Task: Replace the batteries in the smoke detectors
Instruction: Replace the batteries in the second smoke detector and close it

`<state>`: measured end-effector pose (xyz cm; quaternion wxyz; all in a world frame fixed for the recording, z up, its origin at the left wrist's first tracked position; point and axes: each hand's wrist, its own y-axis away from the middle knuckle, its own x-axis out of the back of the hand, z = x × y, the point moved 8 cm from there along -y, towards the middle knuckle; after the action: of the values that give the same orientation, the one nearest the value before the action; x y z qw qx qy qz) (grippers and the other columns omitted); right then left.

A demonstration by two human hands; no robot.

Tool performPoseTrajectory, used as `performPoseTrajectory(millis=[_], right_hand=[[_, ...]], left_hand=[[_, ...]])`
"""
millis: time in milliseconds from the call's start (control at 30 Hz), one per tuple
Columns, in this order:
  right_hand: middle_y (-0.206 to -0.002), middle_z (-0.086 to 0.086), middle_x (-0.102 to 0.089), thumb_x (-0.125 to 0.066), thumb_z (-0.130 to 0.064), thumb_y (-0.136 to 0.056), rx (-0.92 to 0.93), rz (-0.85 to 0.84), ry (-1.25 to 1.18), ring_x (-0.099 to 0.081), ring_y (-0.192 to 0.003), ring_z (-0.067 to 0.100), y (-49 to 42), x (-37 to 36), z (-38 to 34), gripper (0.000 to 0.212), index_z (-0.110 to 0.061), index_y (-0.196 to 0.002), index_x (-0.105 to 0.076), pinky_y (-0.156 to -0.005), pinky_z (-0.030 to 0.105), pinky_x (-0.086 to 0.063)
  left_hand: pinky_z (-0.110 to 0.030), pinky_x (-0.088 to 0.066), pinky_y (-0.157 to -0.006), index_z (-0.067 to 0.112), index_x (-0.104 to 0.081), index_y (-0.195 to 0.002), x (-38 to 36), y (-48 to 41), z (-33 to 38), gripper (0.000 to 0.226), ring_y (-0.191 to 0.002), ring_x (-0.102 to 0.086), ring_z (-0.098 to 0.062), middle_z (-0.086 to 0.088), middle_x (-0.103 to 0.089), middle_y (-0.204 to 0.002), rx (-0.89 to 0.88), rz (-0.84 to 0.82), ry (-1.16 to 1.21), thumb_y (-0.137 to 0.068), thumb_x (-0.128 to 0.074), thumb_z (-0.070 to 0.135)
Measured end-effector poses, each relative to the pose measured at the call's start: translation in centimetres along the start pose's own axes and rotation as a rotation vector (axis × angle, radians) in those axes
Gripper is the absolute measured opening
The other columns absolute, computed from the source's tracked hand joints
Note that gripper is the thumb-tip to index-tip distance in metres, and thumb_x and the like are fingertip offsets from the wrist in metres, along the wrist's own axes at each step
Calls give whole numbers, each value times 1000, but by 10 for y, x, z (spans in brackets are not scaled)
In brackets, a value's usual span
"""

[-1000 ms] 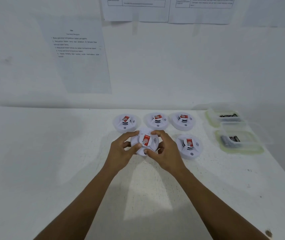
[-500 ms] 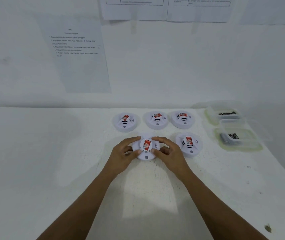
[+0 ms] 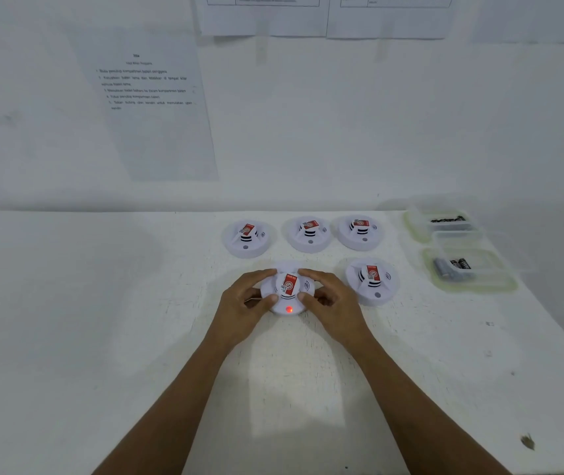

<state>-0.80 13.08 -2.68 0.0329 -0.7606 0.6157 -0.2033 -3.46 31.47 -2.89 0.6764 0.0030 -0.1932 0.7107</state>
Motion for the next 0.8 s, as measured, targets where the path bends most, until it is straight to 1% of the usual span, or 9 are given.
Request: performPoseTrajectory(millis=[133, 300, 533, 633, 800], right_hand=[[-121, -9, -65, -71, -16, -88, 1, -7, 16, -67, -99, 15, 0, 0, 2, 41, -26, -127, -62, -79, 32, -59], [-120, -7, -67, -71, -15, -88, 0, 2, 13, -68, -99, 14, -1, 1, 4, 40, -22, -127, -63, -79, 36, -60], [-118, -7, -68, -72, -17, -87, -17, 18, 12, -69, -96, 13, 0, 2, 4, 39, -25, -125, -64, -77, 34, -60], [-118, -8, -68, -72, -18, -87, -29, 21, 16, -69, -95, 11, 0, 2, 3, 39, -28, -123, -64, -76, 31, -60], [-117, -7, -68, -71, -15, -88, -37, 18, -22, -69, -96, 10, 0, 2, -1, 36, -23, -123, -65, -75, 23, -58]], left_hand=[[-23, -54, -89, 18, -58, -130, 0, 0, 0, 47, -111, -63, -9, 6, -62, -127, 1, 10, -15, -85, -72, 19], [-22, -55, -87, 20, -58, -130, 0, 0, 0, 47, -110, -63, -8, 9, -62, -126, 14, 14, -22, -85, -71, 20], [-19, -54, -84, 15, -59, -131, 1, 1, -1, 47, -108, -64, -8, 3, -63, -127, 41, 31, -16, -86, -71, 18], [-22, -55, -86, 14, -58, -131, 1, 1, -2, 47, -108, -65, -12, 2, -62, -128, 51, 33, -19, -86, -71, 18], [-27, -57, -86, 16, -59, -131, 1, 2, -3, 46, -107, -66, -11, 4, -63, -127, 61, 29, -9, -86, -72, 18]])
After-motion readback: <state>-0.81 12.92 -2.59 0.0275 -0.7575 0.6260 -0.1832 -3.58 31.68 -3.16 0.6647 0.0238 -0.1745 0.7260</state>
